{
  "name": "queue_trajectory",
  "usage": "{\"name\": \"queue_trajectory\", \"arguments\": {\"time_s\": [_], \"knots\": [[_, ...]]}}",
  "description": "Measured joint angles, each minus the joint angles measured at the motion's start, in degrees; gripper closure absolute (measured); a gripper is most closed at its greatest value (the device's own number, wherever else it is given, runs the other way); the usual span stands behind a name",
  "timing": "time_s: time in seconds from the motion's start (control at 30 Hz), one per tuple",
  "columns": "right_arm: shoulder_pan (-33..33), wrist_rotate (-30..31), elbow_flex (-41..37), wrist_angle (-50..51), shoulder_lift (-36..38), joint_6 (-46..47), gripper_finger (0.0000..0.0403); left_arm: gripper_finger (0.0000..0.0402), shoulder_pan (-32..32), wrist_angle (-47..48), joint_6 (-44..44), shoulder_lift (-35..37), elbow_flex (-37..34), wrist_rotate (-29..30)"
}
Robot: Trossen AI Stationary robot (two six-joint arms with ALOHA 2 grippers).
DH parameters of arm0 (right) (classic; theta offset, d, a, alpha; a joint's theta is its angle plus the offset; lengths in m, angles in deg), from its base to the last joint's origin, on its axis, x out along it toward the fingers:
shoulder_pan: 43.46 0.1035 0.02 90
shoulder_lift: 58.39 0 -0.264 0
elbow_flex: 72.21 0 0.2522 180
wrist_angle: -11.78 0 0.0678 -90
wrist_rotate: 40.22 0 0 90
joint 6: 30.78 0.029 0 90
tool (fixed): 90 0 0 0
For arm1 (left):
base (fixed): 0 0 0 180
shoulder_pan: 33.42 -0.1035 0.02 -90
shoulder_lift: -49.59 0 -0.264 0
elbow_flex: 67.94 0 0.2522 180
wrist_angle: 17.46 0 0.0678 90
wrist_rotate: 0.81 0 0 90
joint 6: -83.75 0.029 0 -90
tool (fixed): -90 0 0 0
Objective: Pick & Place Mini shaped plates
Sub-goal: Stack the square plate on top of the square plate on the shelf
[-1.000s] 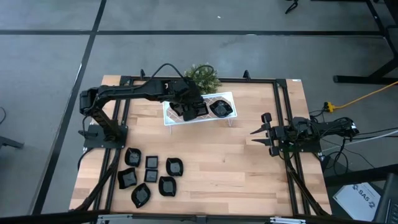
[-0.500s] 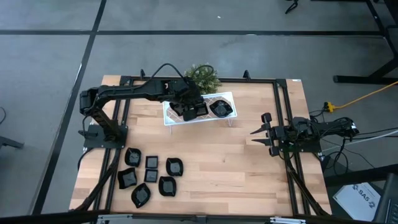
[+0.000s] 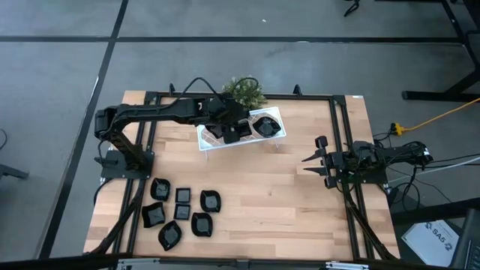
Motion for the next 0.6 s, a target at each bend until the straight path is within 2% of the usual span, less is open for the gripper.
{"name": "queue_trajectory", "arguments": {"time_s": [0.17, 0.43, 0.6], "knots": [[0.0, 0.0, 0.0, 0.0, 0.0, 0.0, 0.0273, 0.0399, 2.5, -0.5, -2.3, 0.7, 0.3, 0.3], [0.0, 0.0, 0.0, 0.0, 0.0, 0.0, 0.0273, 0.0399, 8.8, -0.5, -5.3, 0.7, 0.4, 7.4], [0.0, 0.0, 0.0, 0.0, 0.0, 0.0, 0.0273, 0.0399, 9.9, -0.4, -7.0, 0.7, 0.4, 8.4]]}}
